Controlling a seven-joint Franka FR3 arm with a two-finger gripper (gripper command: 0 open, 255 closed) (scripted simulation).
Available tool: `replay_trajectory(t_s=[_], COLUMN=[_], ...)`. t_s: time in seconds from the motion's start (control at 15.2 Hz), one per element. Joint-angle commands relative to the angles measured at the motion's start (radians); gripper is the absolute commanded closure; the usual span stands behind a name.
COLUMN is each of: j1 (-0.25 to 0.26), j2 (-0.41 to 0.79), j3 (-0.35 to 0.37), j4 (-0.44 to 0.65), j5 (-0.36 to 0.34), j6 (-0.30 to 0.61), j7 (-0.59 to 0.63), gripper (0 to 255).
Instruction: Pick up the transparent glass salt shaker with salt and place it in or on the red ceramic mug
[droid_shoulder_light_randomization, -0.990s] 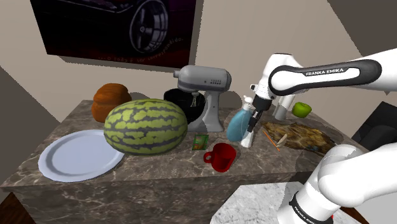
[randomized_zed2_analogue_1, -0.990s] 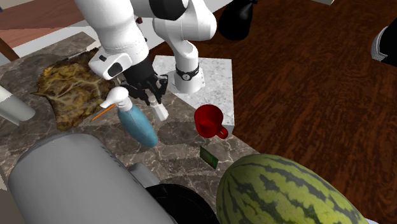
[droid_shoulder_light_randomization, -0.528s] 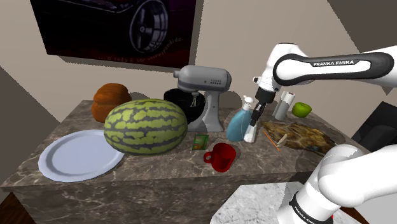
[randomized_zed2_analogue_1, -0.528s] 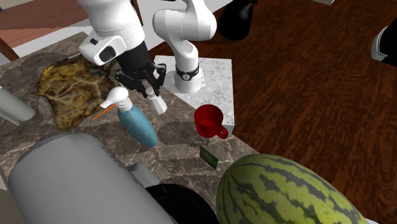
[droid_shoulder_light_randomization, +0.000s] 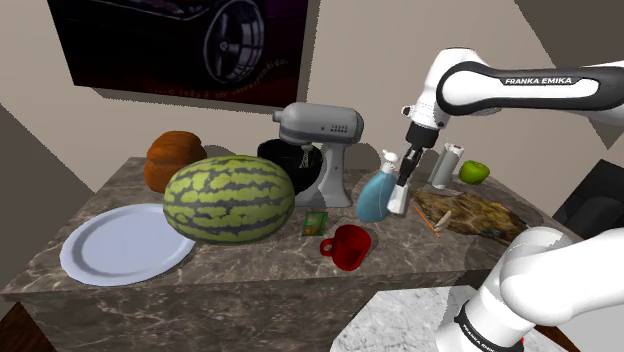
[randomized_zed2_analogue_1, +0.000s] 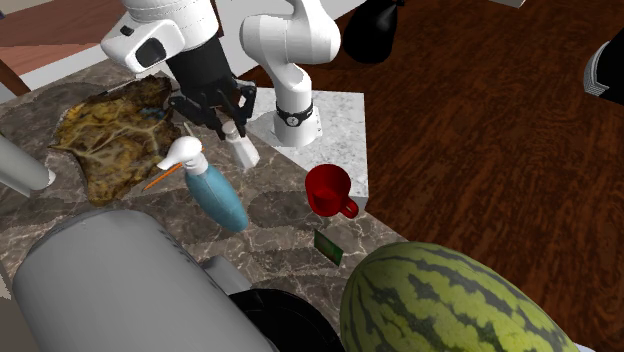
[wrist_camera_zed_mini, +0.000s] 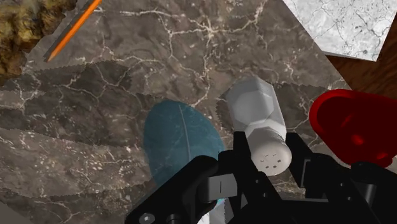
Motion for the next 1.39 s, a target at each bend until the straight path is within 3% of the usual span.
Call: replay_trajectory(t_s=[0.0, 0.33, 1.32], j1=[0.000, 0.002, 0.140], j2=[-0.004, -0.004, 0.073], j3=[0.002, 0.006, 0.310], j4=[0.027, 0.089, 0.233], j5=[0.001, 0.004, 0.190], j6=[-0.032, -0.093, -0.130], j7=[0.001, 0.005, 0.364], gripper=[255, 255, 255])
